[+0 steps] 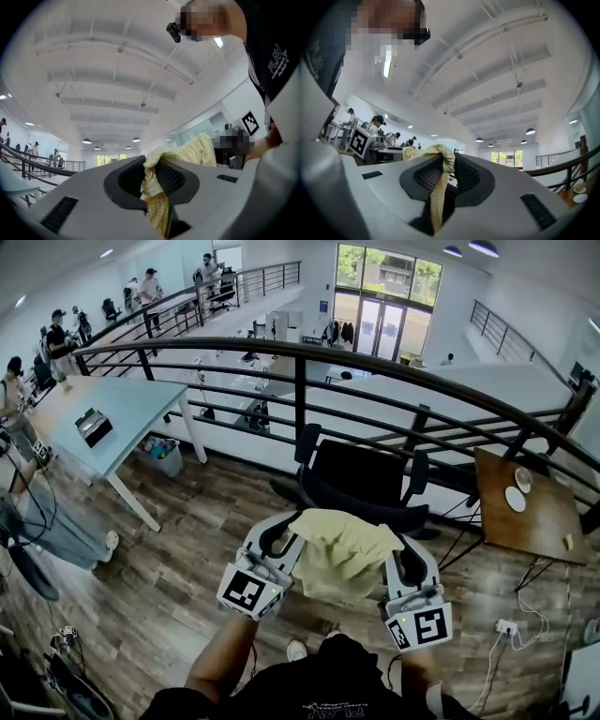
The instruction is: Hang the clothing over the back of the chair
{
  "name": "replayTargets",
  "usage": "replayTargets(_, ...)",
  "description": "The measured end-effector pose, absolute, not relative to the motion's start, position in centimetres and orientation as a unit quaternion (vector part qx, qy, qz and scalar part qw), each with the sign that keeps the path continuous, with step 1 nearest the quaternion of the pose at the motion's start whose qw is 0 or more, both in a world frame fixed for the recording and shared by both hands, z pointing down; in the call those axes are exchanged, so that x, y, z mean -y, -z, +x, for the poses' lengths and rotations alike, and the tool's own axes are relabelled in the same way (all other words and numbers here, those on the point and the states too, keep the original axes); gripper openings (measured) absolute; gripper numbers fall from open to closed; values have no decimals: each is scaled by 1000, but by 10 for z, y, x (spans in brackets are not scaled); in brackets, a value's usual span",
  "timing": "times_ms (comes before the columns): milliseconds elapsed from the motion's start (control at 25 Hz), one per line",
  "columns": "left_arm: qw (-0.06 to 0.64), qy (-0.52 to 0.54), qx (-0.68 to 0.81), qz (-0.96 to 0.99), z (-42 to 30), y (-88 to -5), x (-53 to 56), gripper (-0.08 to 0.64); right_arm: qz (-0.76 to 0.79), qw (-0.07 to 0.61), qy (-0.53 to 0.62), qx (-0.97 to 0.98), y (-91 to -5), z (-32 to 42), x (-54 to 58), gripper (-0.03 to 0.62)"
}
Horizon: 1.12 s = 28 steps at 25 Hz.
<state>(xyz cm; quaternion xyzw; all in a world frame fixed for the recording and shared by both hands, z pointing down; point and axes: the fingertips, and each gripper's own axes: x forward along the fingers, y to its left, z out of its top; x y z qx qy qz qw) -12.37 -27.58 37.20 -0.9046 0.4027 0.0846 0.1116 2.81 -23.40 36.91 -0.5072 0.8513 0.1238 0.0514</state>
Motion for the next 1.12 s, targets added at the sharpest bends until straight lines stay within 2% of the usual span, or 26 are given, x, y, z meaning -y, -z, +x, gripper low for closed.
replayTargets(560,208,-63,-371,-903,-110,-321,332,61,-487,30,-232,-841,-305,36,275,72)
replayTargets(680,230,-47,-346,-908,-103,-314,346,61,-496,44,-219,-839,-294,45,291,72)
replayTargets(880,270,1,-307,-913,-93,-309,374,71,-496,24,-227,-838,-289,55,321,73)
replayTargets(1120,283,51,-275,-917,-78,-309,410,74,-485,9,-230,-844,-282,70,355,74)
